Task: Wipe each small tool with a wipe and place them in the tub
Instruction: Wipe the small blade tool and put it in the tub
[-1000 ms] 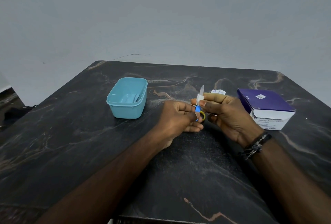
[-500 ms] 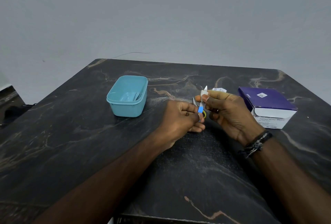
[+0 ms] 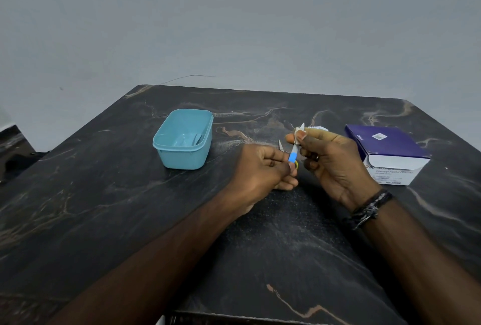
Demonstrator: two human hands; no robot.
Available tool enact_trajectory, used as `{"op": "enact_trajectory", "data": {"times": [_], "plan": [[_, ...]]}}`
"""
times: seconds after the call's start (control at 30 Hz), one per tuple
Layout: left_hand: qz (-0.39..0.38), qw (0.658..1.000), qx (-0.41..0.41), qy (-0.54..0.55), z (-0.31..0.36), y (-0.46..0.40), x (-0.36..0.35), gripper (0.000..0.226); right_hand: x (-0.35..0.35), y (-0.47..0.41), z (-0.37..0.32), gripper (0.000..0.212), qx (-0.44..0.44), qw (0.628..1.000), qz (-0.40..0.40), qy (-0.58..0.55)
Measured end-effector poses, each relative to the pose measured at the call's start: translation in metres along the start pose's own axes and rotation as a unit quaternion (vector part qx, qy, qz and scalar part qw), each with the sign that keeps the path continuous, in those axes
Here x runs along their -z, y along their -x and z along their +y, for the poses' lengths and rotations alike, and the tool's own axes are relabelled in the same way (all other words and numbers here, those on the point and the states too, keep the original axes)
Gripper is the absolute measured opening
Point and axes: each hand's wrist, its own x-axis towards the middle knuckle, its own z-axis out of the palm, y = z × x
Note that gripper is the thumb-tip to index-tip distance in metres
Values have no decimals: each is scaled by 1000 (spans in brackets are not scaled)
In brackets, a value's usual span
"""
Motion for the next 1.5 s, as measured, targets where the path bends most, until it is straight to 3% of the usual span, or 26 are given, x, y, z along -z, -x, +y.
{"op": "enact_trajectory", "data": {"times": [0.37,0.9,1.07,1.27,1.5], "plan": [[21,1000,-14,11,-2,-3,2,8,-5,5,2,12,-7,999,-31,12],[1,1000,-17,2,-7,-5,0,8,-2,1,2,21,29,999,29,-14],[-13,1000,-14,-3,-10,-6,-2,13,3,-3,3,15,50,996,63,-27],[-17,1000,-7,-10,-11,-5,-4,11,9,-8,0,7,49,996,61,-42],[-12,1000,-4,-14,-12,-6,-3,11,7,-8,4,16,62,996,66,-5]]}}
